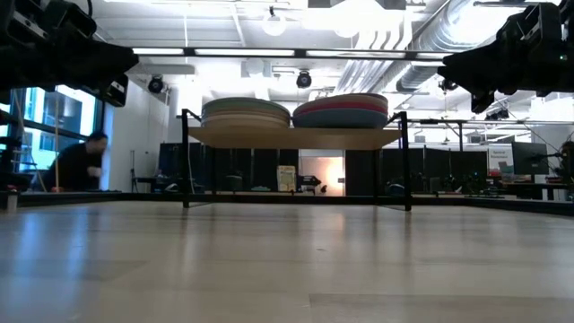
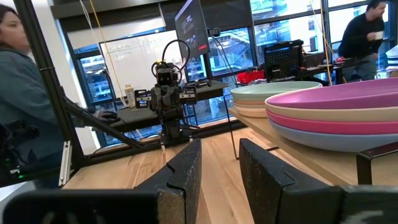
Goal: Place and stack plates onto a shelf
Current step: Return to Home Position
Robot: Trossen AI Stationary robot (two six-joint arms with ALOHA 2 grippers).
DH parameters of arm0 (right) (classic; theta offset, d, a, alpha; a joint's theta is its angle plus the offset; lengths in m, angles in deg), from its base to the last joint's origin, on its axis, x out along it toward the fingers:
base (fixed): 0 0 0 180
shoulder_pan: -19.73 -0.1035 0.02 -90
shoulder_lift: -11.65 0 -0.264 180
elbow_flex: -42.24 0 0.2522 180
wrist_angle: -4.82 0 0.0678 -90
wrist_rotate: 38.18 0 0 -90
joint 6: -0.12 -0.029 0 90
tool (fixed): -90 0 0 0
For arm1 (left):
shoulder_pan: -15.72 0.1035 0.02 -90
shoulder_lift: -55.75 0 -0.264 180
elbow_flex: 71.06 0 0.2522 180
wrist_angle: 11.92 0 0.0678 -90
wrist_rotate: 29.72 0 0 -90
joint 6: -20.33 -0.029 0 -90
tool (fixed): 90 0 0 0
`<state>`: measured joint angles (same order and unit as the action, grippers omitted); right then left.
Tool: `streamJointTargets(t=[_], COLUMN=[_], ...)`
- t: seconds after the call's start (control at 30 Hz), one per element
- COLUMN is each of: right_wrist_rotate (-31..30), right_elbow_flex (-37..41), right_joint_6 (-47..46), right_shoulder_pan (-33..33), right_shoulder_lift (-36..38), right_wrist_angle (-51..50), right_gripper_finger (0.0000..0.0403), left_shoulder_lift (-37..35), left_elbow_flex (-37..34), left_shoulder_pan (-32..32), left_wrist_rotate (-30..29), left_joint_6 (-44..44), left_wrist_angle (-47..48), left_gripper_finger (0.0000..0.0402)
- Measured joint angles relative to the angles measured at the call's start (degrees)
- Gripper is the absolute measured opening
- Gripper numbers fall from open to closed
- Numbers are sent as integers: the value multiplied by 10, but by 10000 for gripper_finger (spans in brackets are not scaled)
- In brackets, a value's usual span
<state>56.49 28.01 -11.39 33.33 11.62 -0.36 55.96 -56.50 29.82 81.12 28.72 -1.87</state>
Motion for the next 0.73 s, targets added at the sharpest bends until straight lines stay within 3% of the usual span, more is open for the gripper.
streamJointTargets(t=[0.73], right_wrist_rotate=[0], right_elbow_flex=[0], right_joint_6=[0], right_shoulder_pan=[0], right_shoulder_lift=[0], right_wrist_angle=[0], right_gripper_finger=[94], left_shoulder_lift=[0], left_elbow_flex=[0], left_shoulder_pan=[0], left_wrist_rotate=[0], left_joint_6=[0], left_wrist_angle=[0], left_gripper_finger=[35])
